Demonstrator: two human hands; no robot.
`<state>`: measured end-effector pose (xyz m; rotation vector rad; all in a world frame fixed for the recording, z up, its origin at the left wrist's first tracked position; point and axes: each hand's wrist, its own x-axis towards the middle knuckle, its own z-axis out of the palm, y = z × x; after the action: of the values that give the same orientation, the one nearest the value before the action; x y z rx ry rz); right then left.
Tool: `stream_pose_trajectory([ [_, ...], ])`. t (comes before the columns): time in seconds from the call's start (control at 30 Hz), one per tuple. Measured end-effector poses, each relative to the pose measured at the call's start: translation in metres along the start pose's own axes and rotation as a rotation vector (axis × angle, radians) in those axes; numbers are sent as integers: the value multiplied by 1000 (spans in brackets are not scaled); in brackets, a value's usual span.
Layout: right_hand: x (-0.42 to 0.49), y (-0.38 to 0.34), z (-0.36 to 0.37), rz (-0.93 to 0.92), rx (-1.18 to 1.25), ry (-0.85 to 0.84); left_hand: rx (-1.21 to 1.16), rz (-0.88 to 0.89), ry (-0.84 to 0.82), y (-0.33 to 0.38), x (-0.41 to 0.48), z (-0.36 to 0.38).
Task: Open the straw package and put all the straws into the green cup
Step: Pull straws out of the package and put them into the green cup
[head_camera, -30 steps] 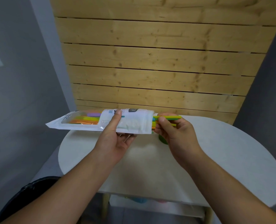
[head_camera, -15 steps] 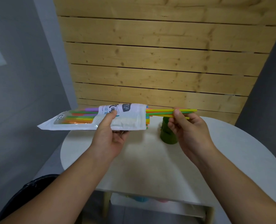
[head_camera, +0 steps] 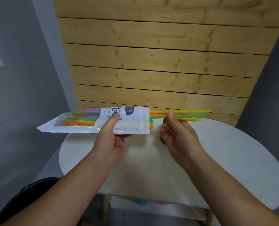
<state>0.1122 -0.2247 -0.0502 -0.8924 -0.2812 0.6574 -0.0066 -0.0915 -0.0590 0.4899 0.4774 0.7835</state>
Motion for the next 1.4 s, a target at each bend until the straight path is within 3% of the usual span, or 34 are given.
stream_pose_trajectory([
  [0.4, 8, -26, -2, -136, -116, 177, 8, 14, 49, 4, 12, -11],
  [0.83, 39, -67, -43, -43, -119, 213, 37, 9, 87, 0, 24, -22],
  [1.0, 47, -87, -69, -67, -150, 300, 38, 6, 113, -7, 27, -16],
  [1.17, 45, -101, -84, -210, -306, 382, 65, -33, 103, -25, 29, -8],
  [1.4, 50, -107, -85, -339, -594, 333, 85, -72, 79, -43, 24, 2],
])
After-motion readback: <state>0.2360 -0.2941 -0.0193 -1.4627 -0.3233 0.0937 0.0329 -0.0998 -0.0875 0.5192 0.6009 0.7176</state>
